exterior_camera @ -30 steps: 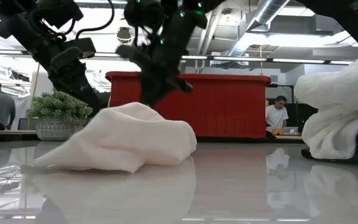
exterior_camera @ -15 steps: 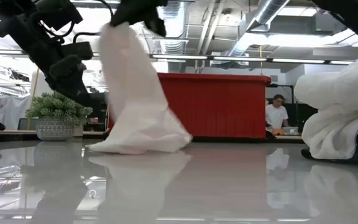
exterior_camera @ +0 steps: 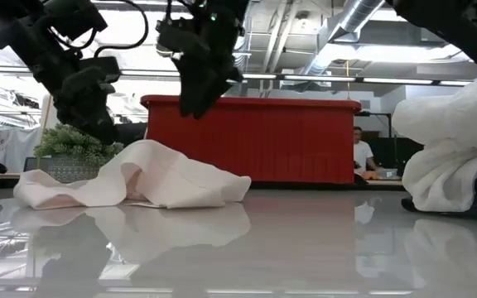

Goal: Fold Laundry from Bin
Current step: Fold the white underwear

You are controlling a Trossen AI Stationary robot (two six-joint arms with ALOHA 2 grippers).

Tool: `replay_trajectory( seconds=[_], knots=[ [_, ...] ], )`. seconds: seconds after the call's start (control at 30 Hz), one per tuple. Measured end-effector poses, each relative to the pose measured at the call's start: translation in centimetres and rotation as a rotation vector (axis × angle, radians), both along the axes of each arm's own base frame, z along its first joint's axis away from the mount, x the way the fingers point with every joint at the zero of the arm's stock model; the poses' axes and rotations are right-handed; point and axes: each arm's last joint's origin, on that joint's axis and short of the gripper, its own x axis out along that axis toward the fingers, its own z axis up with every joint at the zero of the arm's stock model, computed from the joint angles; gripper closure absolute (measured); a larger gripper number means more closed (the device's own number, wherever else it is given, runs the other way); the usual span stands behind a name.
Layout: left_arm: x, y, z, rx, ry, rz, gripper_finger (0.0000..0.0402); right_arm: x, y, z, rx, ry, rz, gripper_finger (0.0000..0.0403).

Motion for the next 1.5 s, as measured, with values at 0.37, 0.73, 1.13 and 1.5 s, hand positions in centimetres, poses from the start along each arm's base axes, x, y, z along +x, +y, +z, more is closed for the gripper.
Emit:
replay_trajectory(
  seconds=[0.37,0.73,1.13,1.5],
  knots=[
    [0.9,1.6,0.4,-0.105,-0.127,-0.003,0.0177,1.2,-5.9,-4.5,0.200,0.068,0.045,0.0189],
    [0.9,2.6,-0.2,-0.114,-0.085,0.000,0.0177,2.0,-8.8,-6.4,0.202,0.025,0.182,0.0189],
    [0.8,2.5,-0.2,-0.112,-0.079,-0.003,0.0177,2.2,-10.3,-9.5,0.252,0.032,0.215,0.0256],
    [0.6,2.4,-0.5,-0.128,-0.041,0.000,0.0177,1.3,-9.2,-5.3,0.292,0.065,0.235,0.0388]
  ],
)
